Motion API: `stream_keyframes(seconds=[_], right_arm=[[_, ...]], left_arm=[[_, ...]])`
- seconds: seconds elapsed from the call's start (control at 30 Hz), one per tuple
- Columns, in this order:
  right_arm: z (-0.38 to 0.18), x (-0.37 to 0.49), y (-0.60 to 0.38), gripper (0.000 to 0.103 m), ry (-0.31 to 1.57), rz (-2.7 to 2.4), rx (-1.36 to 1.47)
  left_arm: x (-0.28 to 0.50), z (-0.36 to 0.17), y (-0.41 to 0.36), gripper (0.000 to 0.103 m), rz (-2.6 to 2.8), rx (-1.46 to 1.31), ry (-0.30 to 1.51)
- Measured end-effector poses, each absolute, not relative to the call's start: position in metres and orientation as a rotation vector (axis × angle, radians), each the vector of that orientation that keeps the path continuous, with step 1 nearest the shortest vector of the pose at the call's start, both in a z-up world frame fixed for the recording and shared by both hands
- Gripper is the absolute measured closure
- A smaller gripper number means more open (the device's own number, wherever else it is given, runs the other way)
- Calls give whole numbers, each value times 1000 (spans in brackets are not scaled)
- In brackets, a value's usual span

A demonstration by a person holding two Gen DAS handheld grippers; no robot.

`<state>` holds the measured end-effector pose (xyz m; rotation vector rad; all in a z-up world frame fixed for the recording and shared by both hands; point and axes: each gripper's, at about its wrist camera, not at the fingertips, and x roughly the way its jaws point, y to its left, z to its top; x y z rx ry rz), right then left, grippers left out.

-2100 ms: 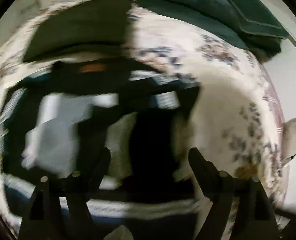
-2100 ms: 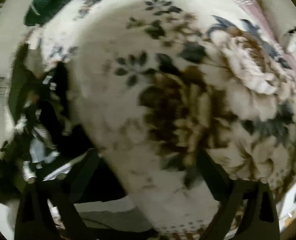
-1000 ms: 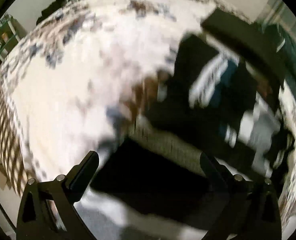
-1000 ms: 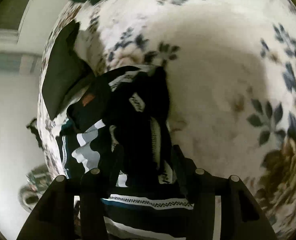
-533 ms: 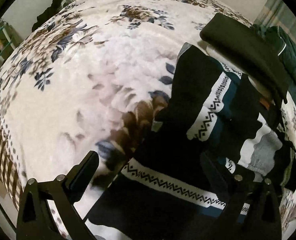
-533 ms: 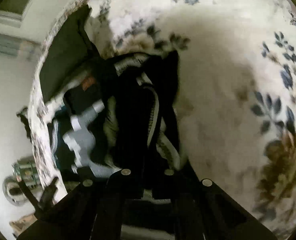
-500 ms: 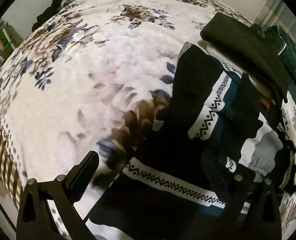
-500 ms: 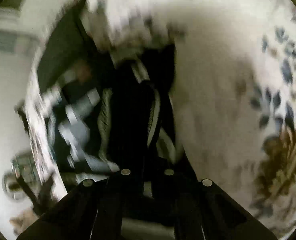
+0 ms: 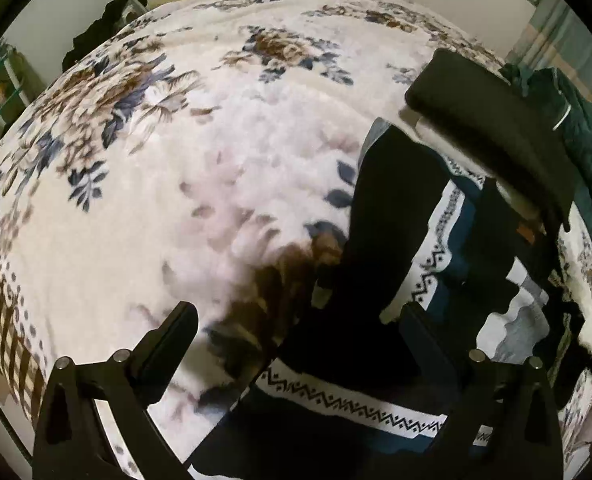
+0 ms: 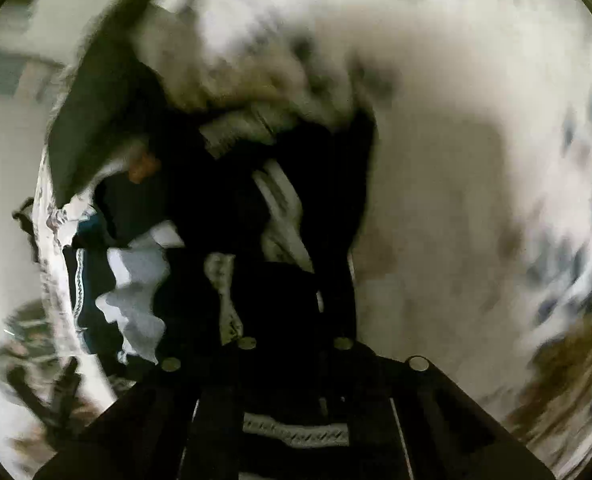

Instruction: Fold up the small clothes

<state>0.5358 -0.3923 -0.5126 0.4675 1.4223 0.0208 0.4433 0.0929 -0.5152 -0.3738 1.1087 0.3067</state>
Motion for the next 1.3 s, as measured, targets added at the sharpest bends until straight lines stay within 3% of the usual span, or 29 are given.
stream_keyframes(seconds=[0.1,0.13,0.17,0.23,0.3,0.37,0.47,0.5,0.53,0.7,0.83,0.87,0.9,1.1,1.2,1.3], right_arm=[[-489,545,-401,95,1344,-12,463],[-494,551,-403,93,1371,-17,448],[-505,561,-404,85,1442,-41,408],[-511,572,-405,84,1510,-116,353],[-489,577,-397,74,1439,-109,367],[-470,583,-372,56,1390,-19,389],[-470,611,-294,51,1451,304,440],[-474,624,-259,51,1485,402,412],[-478,631,-233,51,1507,476,394],[-518,686,-84,51,1604,719,218],[-557,711,-19,53,1700,715,90],[-562,714,-10,89,1708,709,64],[-561,717,-4,94,1691,707,38],[-574,737,11,94,1655,610,-52],[-578,740,11,88,1685,600,-60],[-552,737,-21,47,1672,575,44]], left_arm=[[447,-518,94,0,293,-389,1102],[448,-520,94,0,292,-395,1105],[451,-522,95,0,290,-409,1103],[455,-527,95,0,278,-439,1100],[459,-531,98,0,236,-516,1081],[460,-537,103,7,215,-587,1054],[461,-558,114,49,177,-722,1050],[460,-566,117,75,150,-771,1053],[458,-570,118,78,142,-793,1054],[445,-578,119,85,108,-833,1016],[445,-584,123,87,88,-863,1013],[446,-585,124,87,80,-866,1014],[446,-587,125,88,72,-867,1014],[452,-594,136,88,25,-888,1018],[454,-593,140,84,0,-884,1048],[456,-581,144,79,11,-826,1108]])
